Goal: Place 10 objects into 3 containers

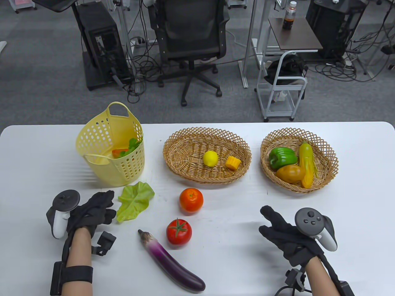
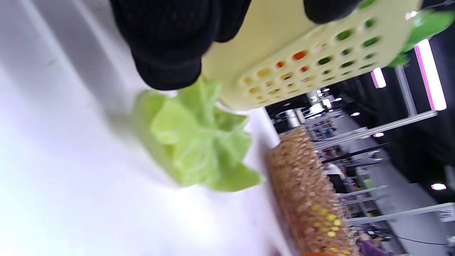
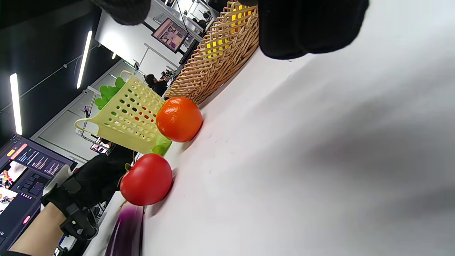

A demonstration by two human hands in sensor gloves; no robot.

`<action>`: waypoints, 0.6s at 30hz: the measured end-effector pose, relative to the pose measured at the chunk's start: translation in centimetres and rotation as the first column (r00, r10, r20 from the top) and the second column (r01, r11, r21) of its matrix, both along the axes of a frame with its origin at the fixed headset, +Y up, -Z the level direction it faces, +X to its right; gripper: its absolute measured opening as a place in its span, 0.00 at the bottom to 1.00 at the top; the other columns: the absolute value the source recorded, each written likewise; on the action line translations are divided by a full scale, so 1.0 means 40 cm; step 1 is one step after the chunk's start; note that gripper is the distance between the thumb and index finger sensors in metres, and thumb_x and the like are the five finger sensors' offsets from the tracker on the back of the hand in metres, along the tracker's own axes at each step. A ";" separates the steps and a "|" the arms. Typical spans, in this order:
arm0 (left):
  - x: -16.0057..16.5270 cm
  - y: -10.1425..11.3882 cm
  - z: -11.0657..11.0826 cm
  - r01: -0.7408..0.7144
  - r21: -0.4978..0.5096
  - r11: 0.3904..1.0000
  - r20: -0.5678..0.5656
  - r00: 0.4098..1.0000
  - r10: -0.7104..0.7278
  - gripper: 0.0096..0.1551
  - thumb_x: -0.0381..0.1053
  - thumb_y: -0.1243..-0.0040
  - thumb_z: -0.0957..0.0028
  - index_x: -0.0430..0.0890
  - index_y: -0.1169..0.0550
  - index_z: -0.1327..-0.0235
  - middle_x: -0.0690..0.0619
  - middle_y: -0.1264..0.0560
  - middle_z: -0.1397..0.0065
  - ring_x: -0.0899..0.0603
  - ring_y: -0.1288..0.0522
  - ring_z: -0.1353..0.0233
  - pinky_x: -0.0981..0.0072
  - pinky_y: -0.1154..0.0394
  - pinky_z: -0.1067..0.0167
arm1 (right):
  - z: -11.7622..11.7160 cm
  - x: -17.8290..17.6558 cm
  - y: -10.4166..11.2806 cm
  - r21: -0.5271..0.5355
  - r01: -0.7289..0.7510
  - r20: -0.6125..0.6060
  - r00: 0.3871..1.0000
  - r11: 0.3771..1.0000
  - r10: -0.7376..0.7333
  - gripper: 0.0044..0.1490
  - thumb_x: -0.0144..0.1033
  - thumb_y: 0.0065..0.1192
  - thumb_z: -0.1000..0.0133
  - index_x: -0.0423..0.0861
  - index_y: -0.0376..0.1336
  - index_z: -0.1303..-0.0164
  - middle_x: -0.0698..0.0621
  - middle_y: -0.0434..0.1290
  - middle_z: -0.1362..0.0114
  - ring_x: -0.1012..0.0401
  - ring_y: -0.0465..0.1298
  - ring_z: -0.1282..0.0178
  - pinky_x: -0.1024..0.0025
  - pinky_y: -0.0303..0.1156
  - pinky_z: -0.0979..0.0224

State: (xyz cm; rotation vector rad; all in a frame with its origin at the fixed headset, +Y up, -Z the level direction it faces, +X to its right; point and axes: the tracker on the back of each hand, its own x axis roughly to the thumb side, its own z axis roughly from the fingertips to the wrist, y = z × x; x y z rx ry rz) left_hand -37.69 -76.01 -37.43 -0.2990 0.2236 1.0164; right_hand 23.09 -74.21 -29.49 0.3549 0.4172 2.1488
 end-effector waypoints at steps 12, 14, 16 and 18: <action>0.058 -0.033 -0.012 0.367 -0.033 0.930 0.226 0.909 -0.351 0.47 0.69 0.37 0.47 0.42 0.33 0.24 0.41 0.30 0.30 0.46 0.20 0.44 0.66 0.20 0.52 | -0.001 0.000 -0.002 -0.019 -0.005 0.004 1.000 1.000 0.005 0.47 0.54 0.45 0.33 0.46 0.32 0.16 0.33 0.37 0.13 0.35 0.64 0.27 0.43 0.67 0.30; 0.057 -0.036 -0.009 0.381 -0.018 0.924 0.264 0.893 -0.363 0.47 0.68 0.35 0.48 0.44 0.34 0.23 0.41 0.31 0.29 0.49 0.21 0.43 0.67 0.20 0.50 | -0.001 0.000 -0.002 -0.019 -0.006 0.004 1.000 1.000 0.006 0.47 0.54 0.45 0.33 0.46 0.32 0.16 0.33 0.37 0.13 0.35 0.64 0.27 0.43 0.67 0.30; 0.059 -0.039 -0.003 0.399 0.005 0.917 0.273 0.881 -0.385 0.46 0.67 0.34 0.49 0.45 0.35 0.23 0.43 0.31 0.28 0.50 0.22 0.43 0.67 0.20 0.49 | -0.001 -0.001 -0.003 -0.019 -0.009 0.003 1.000 1.000 0.009 0.47 0.54 0.45 0.33 0.46 0.32 0.16 0.33 0.37 0.13 0.35 0.64 0.27 0.43 0.67 0.30; 0.060 -0.042 0.001 0.433 0.032 0.901 0.257 0.867 -0.426 0.43 0.64 0.33 0.48 0.47 0.34 0.25 0.45 0.30 0.29 0.52 0.22 0.44 0.69 0.20 0.50 | -0.001 -0.001 -0.003 -0.022 -0.009 0.002 1.000 1.000 0.009 0.47 0.54 0.46 0.33 0.46 0.32 0.16 0.33 0.37 0.13 0.35 0.64 0.27 0.43 0.67 0.30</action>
